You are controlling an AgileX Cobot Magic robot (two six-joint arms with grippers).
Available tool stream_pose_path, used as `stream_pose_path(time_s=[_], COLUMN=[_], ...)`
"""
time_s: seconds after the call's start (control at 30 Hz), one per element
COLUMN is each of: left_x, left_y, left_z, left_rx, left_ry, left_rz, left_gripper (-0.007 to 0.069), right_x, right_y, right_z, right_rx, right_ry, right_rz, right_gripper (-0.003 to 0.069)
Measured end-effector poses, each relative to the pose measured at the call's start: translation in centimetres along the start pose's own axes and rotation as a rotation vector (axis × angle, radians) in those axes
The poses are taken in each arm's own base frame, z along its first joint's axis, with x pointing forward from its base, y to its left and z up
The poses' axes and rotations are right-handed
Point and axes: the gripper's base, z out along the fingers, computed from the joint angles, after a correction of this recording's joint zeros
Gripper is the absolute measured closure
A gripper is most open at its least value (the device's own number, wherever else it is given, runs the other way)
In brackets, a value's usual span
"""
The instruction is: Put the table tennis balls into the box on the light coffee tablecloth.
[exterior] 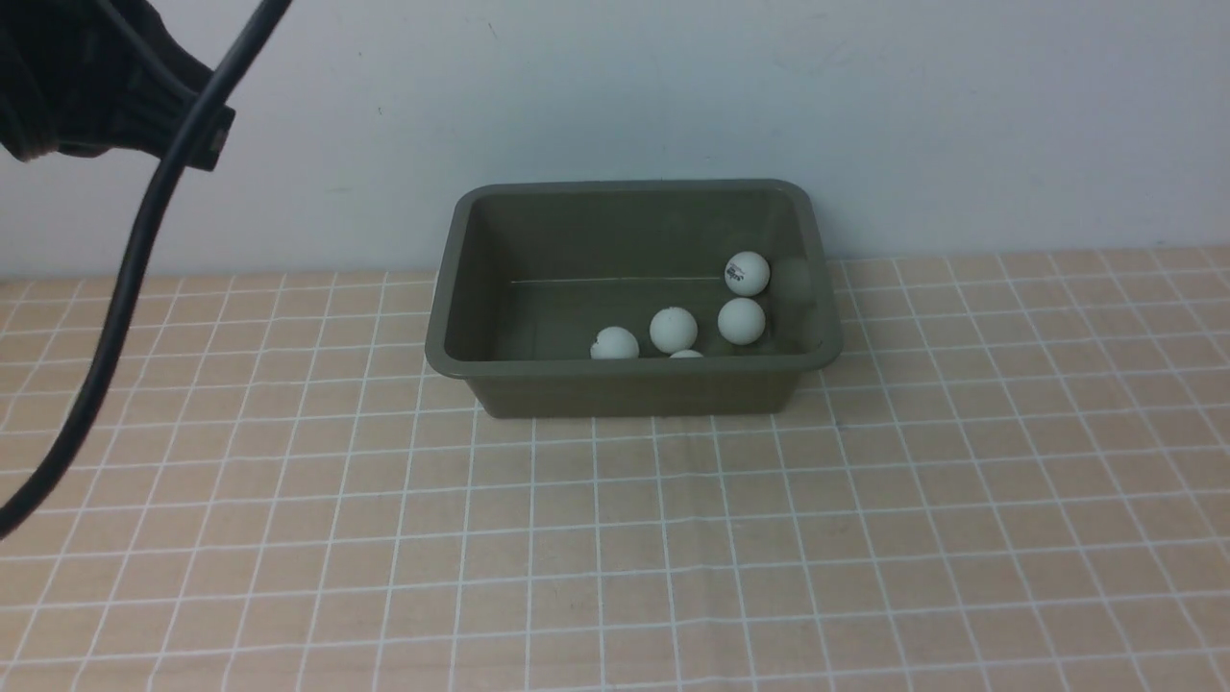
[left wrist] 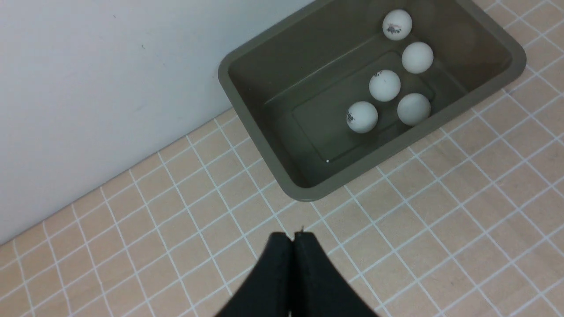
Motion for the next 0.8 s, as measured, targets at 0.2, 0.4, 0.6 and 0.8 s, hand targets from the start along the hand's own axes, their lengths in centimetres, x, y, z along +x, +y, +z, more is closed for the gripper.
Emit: stream_pose_path(time_s=[0.2,0.4,0.6,0.8], left_x=[-0.1,-0.1,-0.1,-0.1], left_y=[-0.1,-0.1,-0.2,-0.4], left_z=[0.0,0.0,0.0,0.0], left_rx=[0.007,0.014,0.018,0.041], left_ry=[-0.007,-0.008,-0.009,-0.015], left_rz=[0.005,0.003,0.002,0.002], left_gripper=[0.0693,0.0693,0.0693,0.0693], right_x=[2.7,5.3,7.4,9.7], right_y=[1.3,1.7,2.0,2.3], right_z=[0.7,1.4,1.8,1.9], right_rx=[-0.107,-0.120,-0.116,-0.130], right_ry=[0.074,0.108,0.127,0.199], right_rz=[-0.027,-0.082,-0.083,-0.084], right_gripper=[0.0675,0.0675,0.0675,0.0675])
